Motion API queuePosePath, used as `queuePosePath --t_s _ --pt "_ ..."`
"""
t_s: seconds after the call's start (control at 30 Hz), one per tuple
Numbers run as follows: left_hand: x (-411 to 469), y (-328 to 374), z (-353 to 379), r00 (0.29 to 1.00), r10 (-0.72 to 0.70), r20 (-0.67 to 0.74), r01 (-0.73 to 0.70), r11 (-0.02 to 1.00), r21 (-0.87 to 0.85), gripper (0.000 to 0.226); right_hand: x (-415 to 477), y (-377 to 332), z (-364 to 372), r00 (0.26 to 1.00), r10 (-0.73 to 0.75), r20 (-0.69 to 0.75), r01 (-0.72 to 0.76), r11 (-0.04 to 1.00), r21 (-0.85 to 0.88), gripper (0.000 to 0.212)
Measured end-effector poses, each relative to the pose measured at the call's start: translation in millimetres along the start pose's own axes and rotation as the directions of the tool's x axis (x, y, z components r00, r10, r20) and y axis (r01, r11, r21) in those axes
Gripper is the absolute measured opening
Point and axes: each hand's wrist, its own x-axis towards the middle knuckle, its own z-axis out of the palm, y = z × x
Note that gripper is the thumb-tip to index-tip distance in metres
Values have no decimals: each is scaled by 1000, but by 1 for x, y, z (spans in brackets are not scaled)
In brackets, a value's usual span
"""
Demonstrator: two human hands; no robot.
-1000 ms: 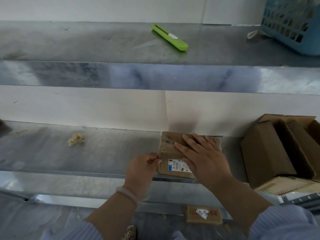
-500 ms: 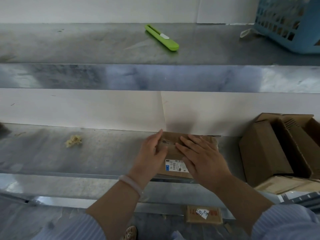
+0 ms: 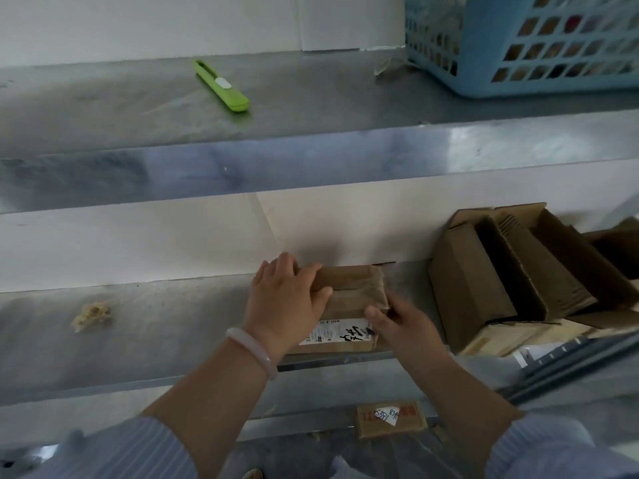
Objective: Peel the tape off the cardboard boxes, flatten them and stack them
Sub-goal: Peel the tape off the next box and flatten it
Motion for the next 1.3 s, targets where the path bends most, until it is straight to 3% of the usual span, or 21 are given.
queuePosePath --t_s 0.13,0.53,0.77,0.87,0.97,1.13,1.3 --pt "0 5 16 999 35 -23 -33 996 84 65 -6 0 -3 993 -33 -115 35 999 15 23" --pt "3 7 21 997 44 -64 -37 993 109 57 -13 10 -11 961 49 -272 -79 992 -99 5" --pt "2 6 20 997 39 -74 -31 995 95 56 1 9 -14 973 200 -117 -176 966 189 18" --pt "3 7 20 997 35 -73 -28 995 93 57 5 -2 -18 952 291 -101 -230 889 395 10" --pt "3 6 20 996 34 -82 -27 996 85 56 8 -9 -24 944 328 -38 -278 852 443 2" --pt "3 7 20 996 29 -80 -23 997 74 57 7 -12 -28 957 288 -35 -265 916 302 3" --pt "2 7 20 995 35 -91 -28 997 73 55 -2 2 -27 991 85 -99 -90 995 -46 16"
